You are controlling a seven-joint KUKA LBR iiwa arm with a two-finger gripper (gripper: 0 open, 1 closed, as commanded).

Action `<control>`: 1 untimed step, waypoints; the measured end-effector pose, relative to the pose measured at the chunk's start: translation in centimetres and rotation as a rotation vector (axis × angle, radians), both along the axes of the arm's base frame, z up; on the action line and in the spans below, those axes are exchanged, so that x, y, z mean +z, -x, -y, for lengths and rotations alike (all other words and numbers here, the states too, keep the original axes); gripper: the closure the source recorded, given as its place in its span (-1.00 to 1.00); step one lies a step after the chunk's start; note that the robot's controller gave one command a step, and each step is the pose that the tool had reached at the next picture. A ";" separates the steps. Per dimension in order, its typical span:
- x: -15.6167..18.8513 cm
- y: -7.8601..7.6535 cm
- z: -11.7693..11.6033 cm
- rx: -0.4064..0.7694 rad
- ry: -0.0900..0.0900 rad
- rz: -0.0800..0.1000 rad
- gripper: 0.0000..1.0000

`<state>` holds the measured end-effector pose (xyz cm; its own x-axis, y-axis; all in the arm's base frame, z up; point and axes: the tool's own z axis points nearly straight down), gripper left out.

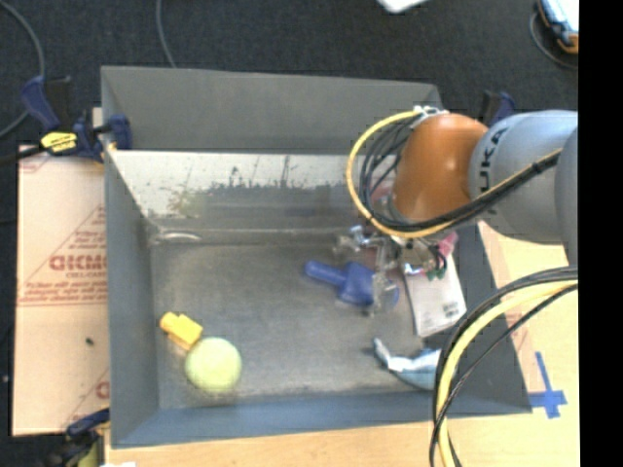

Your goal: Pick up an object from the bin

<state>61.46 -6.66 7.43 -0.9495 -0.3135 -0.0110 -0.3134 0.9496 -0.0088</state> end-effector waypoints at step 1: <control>-0.2 -0.5 1.8 -0.405 -0.008 0.010 -1.00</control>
Offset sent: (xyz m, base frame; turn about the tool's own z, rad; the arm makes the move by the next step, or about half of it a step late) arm 0.0281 0.0134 -0.0043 0.1593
